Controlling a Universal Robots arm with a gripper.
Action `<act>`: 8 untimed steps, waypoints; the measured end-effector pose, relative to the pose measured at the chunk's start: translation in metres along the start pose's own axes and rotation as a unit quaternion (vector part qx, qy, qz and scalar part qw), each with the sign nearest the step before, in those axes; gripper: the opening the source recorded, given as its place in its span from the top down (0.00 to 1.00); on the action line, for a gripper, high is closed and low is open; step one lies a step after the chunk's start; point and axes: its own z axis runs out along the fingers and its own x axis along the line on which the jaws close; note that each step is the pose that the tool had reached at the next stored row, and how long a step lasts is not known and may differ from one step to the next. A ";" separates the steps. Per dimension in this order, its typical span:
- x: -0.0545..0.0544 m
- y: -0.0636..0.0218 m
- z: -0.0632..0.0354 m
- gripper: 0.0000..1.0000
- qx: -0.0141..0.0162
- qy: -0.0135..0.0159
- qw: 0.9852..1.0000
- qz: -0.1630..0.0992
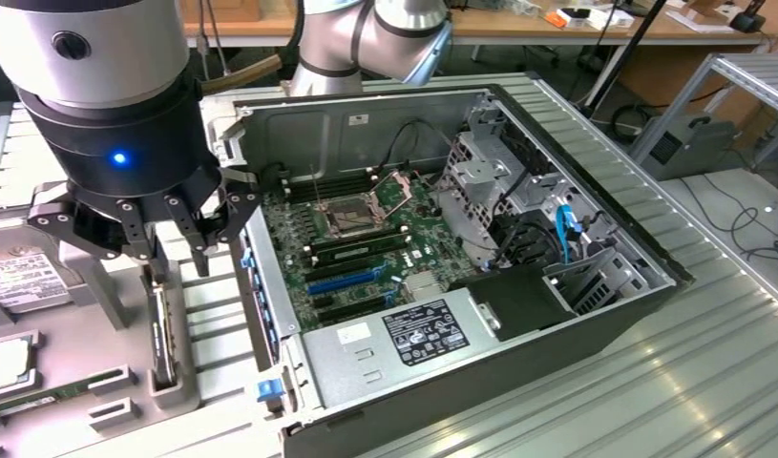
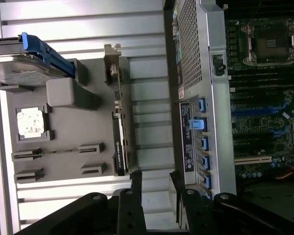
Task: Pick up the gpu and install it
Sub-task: 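Pick up the gpu and move the gpu toward the slot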
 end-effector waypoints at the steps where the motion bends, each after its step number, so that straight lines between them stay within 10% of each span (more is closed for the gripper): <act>1: 0.000 -0.0001 0.0006 0.64 0.000 0.000 1.000 0.000; 8: 0.001 -0.0002 0.0039 0.64 0.000 0.000 1.000 0.000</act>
